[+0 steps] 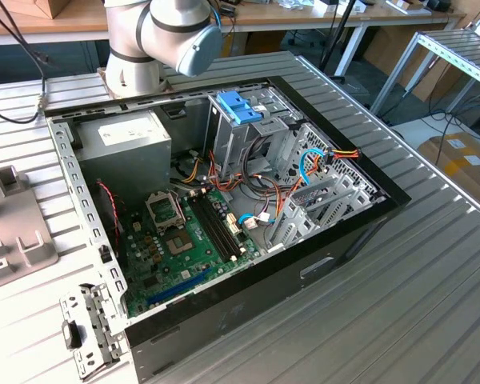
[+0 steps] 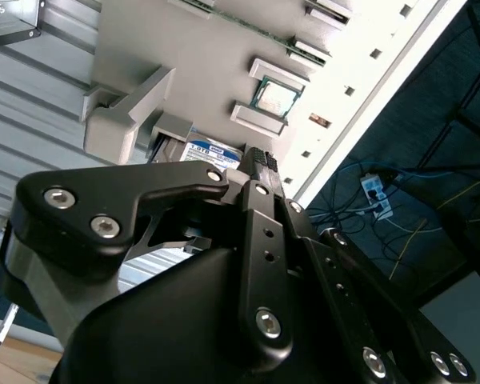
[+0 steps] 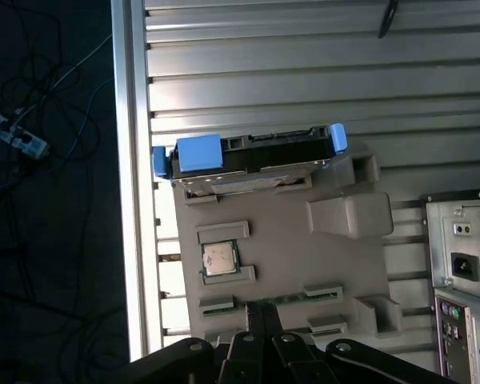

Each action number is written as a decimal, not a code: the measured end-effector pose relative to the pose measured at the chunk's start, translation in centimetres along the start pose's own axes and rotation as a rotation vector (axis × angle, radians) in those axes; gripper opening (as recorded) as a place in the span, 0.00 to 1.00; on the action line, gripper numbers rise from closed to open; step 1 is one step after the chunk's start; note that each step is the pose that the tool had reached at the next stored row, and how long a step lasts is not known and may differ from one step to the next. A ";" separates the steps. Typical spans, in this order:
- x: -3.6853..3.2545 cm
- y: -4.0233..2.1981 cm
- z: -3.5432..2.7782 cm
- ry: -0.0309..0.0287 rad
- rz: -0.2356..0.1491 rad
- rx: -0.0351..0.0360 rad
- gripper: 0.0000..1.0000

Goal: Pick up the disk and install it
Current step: 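Reach for the disk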

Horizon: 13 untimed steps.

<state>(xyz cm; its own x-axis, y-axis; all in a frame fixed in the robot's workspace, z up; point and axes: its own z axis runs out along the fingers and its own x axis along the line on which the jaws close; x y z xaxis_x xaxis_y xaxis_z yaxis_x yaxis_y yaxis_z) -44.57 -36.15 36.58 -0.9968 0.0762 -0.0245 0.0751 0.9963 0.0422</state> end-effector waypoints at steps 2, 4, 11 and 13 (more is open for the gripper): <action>-0.07 0.13 0.04 0.0000 0.000 0.0004 0.11; -0.14 0.30 0.09 -0.0001 0.000 0.0010 0.11; -0.18 0.58 0.17 -0.0001 0.000 0.0014 0.11; -0.18 0.58 0.18 -0.0002 0.000 0.0014 0.11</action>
<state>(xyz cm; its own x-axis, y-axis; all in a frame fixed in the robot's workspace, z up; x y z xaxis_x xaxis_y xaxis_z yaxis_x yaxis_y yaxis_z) -44.34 -35.58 36.43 -0.9968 0.0761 -0.0247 0.0751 0.9963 0.0408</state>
